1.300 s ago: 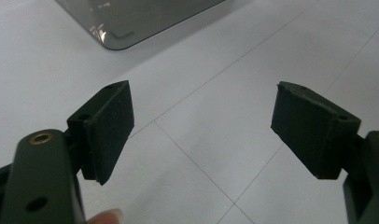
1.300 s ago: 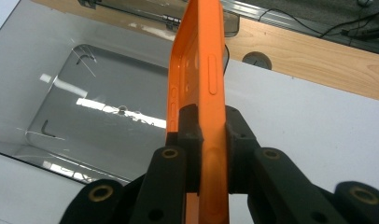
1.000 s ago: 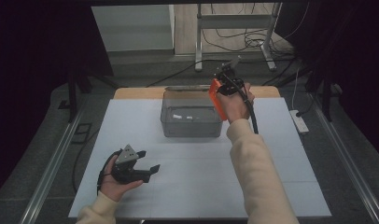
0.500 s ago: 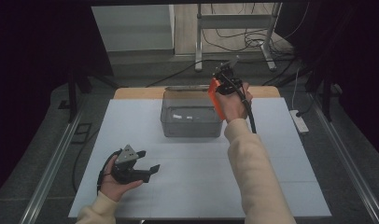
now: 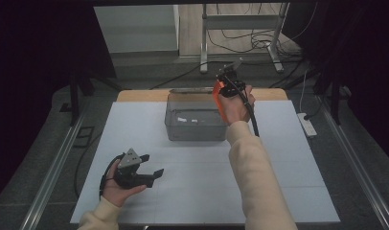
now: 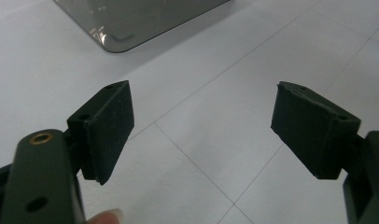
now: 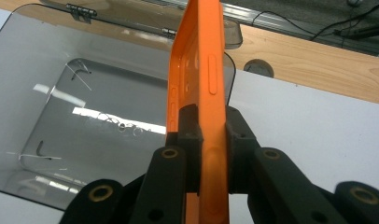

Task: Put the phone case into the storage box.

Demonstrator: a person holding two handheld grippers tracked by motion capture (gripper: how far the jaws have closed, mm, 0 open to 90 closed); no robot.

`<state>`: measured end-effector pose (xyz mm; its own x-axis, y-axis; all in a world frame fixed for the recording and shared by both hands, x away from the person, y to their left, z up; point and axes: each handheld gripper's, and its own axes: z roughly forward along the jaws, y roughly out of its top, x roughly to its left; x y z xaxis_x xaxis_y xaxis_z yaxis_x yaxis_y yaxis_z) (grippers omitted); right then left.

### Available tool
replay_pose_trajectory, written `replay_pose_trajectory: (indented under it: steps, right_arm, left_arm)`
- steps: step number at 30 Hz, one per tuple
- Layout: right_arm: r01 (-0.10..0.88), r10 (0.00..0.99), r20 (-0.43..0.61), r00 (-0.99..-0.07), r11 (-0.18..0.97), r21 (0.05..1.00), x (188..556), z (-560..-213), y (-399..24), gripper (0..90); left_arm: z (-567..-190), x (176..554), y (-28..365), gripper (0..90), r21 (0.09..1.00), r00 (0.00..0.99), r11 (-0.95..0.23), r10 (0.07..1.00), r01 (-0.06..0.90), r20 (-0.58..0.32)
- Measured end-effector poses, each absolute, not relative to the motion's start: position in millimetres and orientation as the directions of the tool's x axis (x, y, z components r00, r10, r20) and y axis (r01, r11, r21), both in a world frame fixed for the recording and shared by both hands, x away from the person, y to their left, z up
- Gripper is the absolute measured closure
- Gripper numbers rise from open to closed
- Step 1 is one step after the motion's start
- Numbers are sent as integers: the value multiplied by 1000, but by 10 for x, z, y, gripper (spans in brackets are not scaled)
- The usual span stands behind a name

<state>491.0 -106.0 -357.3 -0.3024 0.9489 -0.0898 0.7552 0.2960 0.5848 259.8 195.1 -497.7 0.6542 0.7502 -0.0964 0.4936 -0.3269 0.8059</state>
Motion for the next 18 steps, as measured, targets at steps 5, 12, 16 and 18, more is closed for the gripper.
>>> replay_pose_trajectory:
  steps: [5,12,16,18]
  right_arm:
    - [756,952,-101,-289,292,587,4933,-3614,-1034,802]
    - [751,954,-109,-281,289,594,4947,-3646,-1001,802]
    - [755,955,-110,-277,287,590,4955,-3655,-1014,802]
    - [755,955,-111,-275,286,590,4956,-3659,-1018,802]
  left_arm:
    - [-4976,2597,1951,208,806,655,-327,750,493,-96]
    - [-4977,2595,1951,209,806,653,-325,751,495,-98]
    - [-4977,2595,1949,209,805,653,-326,751,496,-99]
    - [-4977,2594,1948,209,804,653,-327,751,496,-98]
